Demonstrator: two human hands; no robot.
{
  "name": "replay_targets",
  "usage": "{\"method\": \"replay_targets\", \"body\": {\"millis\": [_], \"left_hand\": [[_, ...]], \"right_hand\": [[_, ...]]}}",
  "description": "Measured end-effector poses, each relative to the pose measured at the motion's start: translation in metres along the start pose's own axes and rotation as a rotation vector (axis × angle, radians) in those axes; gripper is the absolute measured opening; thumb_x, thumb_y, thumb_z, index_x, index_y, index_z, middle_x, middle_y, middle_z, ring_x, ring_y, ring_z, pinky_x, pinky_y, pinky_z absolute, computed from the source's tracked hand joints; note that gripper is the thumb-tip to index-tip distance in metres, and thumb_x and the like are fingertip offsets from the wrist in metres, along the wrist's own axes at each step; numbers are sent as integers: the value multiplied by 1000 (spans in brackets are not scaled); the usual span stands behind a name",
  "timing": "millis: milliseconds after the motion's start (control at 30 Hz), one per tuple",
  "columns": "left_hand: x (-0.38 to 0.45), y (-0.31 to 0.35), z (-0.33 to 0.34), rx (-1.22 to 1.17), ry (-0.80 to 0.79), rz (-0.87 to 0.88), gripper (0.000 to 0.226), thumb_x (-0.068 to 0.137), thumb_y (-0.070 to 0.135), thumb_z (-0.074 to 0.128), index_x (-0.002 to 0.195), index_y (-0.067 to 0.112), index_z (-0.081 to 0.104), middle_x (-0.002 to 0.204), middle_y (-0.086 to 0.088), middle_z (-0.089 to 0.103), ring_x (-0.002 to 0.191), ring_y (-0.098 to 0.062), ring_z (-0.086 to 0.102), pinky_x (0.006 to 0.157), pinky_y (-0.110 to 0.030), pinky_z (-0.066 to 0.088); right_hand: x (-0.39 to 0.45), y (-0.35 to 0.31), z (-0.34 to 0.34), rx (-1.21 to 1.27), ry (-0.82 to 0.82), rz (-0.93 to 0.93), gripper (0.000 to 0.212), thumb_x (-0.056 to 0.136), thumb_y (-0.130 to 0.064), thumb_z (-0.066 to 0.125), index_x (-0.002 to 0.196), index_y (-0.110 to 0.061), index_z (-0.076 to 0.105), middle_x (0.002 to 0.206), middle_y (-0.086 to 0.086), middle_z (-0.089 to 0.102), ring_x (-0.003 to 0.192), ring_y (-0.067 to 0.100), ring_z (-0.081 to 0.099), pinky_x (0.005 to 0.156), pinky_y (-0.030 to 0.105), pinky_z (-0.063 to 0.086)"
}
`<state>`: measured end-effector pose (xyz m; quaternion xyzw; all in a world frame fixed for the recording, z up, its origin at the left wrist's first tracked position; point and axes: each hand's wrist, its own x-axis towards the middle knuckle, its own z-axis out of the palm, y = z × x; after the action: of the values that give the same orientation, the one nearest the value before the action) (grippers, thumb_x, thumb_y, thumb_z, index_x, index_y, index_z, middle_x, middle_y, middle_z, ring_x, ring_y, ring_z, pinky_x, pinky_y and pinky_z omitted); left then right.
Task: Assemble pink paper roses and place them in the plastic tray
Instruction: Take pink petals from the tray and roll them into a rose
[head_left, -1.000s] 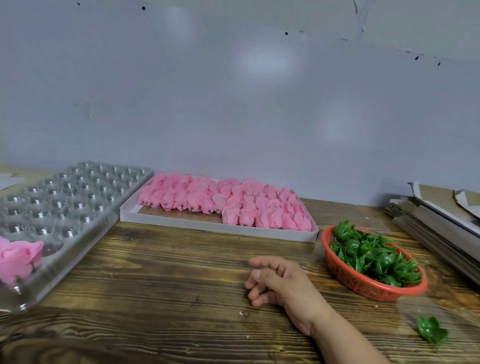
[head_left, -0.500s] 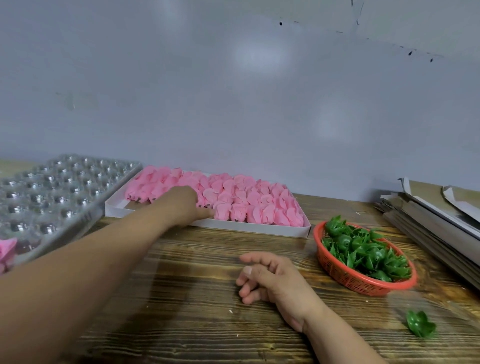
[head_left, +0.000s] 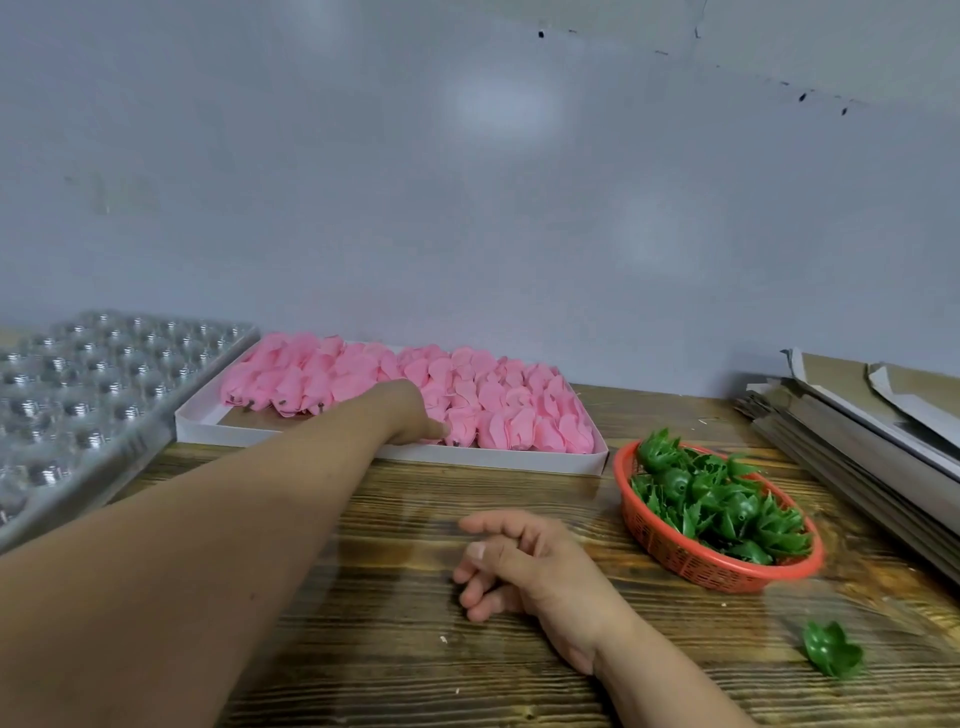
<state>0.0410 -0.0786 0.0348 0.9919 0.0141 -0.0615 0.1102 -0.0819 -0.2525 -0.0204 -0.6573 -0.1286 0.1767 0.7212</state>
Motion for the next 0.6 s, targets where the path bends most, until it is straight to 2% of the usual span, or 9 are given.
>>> {"method": "replay_targets", "body": {"millis": [133,233,333,467,600], "left_hand": [[5,7,6,-19,12,-8,51,95,45,52,117,0,57,96,-8,51,94,-25,53,79,-29,40],[8,9,10,-12,22,-46,50,96,45,50,118,1,56,96,-8,51,98,-26,55,81,-29,42],[14,8,13,-43,43,-77,45,95,41,53,117,3,57,84,-5,50,91,-24,52,79,-30,43],[21,9,18,-121,55,-160,39,93,33,58,120,4,53,101,-8,54,105,-26,57,87,-32,47],[25,11,24,-181,103,-232,35,92,16,58,124,4,51,119,-11,59,110,-27,58,90,-33,48]], "right_hand": [[0,-1,0,-10,-2,0,19,86,3,58,105,-2,57,65,11,64,51,16,59,49,24,53],[0,0,0,-11,-1,1,20,86,3,58,106,-1,57,66,11,64,51,16,59,49,24,53],[0,0,0,-12,-2,0,20,86,3,58,106,-1,56,66,11,63,51,16,59,49,24,53],[0,0,-1,-6,-4,3,20,86,3,58,106,-2,56,65,11,63,51,16,59,49,24,53],[1,0,-1,-1,-10,5,19,86,3,58,105,-2,57,65,10,64,51,16,59,48,24,53]]}}
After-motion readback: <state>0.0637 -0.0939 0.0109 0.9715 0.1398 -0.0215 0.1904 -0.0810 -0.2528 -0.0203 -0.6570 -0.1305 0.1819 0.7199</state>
